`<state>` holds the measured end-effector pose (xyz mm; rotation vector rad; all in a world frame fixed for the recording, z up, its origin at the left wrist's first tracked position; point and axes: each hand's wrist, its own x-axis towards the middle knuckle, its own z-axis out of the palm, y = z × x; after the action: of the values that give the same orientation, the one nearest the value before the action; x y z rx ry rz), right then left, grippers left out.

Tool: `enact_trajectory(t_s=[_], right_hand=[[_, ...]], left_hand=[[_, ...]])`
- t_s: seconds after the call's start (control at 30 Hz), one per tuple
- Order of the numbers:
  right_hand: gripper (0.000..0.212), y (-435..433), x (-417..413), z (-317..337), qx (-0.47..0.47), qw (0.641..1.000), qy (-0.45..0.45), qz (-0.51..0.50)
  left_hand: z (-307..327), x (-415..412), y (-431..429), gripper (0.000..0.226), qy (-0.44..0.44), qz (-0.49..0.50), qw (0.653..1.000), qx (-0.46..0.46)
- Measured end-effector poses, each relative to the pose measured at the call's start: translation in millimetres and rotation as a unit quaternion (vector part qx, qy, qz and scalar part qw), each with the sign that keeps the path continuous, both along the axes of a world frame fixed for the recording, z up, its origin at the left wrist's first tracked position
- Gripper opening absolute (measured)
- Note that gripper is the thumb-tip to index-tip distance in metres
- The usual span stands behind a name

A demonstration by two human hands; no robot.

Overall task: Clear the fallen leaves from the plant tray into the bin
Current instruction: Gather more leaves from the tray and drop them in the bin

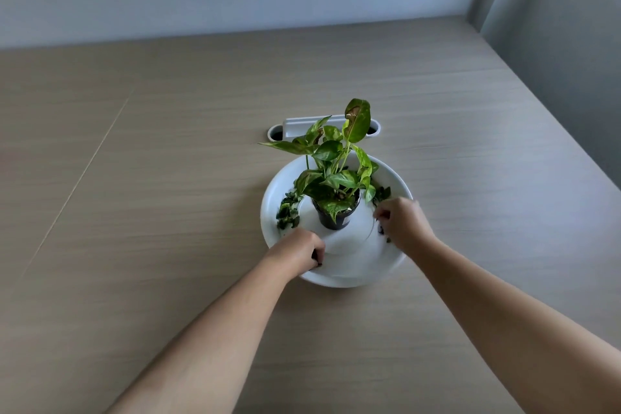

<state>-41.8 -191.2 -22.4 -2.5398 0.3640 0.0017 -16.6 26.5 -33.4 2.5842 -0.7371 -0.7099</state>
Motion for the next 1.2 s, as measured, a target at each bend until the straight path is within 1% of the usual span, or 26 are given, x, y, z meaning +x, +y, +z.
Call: enact_trajectory(t_s=[0.07, 0.13, 0.2, 0.27, 0.33, 0.47, 0.57, 0.63, 0.77, 0.8, 0.87, 0.93, 1.0, 1.07, 1.13, 1.2], right_hand=[[0.03, -8.8, 4.7, 7.8, -0.05, 0.999, 0.015, 0.009], [0.029, -11.8, 5.9, 10.3, -0.112, 0.991, 0.055, 0.045], [0.027, -7.7, 2.8, 6.7, -0.143, 0.981, 0.097, 0.087], [0.02, -2.2, -0.8, 0.5, -0.155, 0.972, 0.129, 0.122], [0.016, 0.6, -2.7, -3.0, -0.165, 0.965, 0.144, 0.144], [0.02, 0.5, -3.5, -4.3, -0.17, 0.964, 0.13, 0.16], [0.02, 0.3, -3.6, -5.2, -0.187, 0.956, 0.133, 0.181], [0.022, 0.4, -3.6, -6.6, -0.191, 0.955, 0.133, 0.182], [0.023, 1.7, -5.4, -7.3, -0.166, 0.969, 0.119, 0.139], [0.023, 0.9, -5.3, -6.9, -0.14, 0.978, 0.106, 0.113], [0.02, -3.3, -3.4, -2.3, -0.056, 0.996, 0.061, 0.035], [0.019, -11.7, -3.3, 6.2, 0.052, 0.997, 0.02, -0.05], [0.02, -20.9, -7.7, 12.3, 0.174, 0.976, 0.01, -0.13], [0.021, -28.7, -17.5, 16.6, 0.283, 0.943, 0.015, -0.177], [0.018, -34.7, -26.9, 19.0, 0.383, 0.903, 0.015, -0.192], [0.016, -43.1, -45.8, 26.5, 0.457, 0.869, -0.001, -0.189]], left_hand=[[-1.4, -1.7, 1.2, 0.016, 0.005, 0.026, 1.0, -0.013], [-1.0, -2.8, 2.7, 0.013, 0.001, 0.073, 0.996, -0.048], [2.1, -1.9, 5.3, 0.01, 0.014, 0.142, 0.985, -0.101], [7.0, 0.7, 10.3, 0.012, 0.043, 0.206, 0.965, -0.154], [11.6, 3.5, 16.6, 0.017, 0.075, 0.264, 0.939, -0.208], [12.6, 4.8, 28.4, 0.022, 0.156, 0.37, 0.857, -0.324], [10.6, 2.1, 32.3, 0.025, 0.182, 0.394, 0.824, -0.365], [9.9, -0.1, 33.5, 0.025, 0.186, 0.401, 0.813, -0.379], [11.8, -3.1, 32.2, 0.023, 0.194, 0.407, 0.796, -0.404], [13.3, -4.0, 31.8, 0.023, 0.198, 0.41, 0.79, -0.411], [16.3, -6.1, 31.1, 0.022, 0.205, 0.419, 0.777, -0.422], [19.1, -10.3, 29.8, 0.022, 0.214, 0.43, 0.762, -0.434], [21.4, -15.9, 28.2, 0.022, 0.226, 0.442, 0.746, -0.445], [23.6, -23.5, 24.6, 0.021, 0.235, 0.452, 0.731, -0.454], [24.7, -32.8, 19.5, 0.02, 0.241, 0.461, 0.718, -0.462], [30.8, -51.2, 6.5, 0.02, 0.241, 0.464, 0.714, -0.466]])
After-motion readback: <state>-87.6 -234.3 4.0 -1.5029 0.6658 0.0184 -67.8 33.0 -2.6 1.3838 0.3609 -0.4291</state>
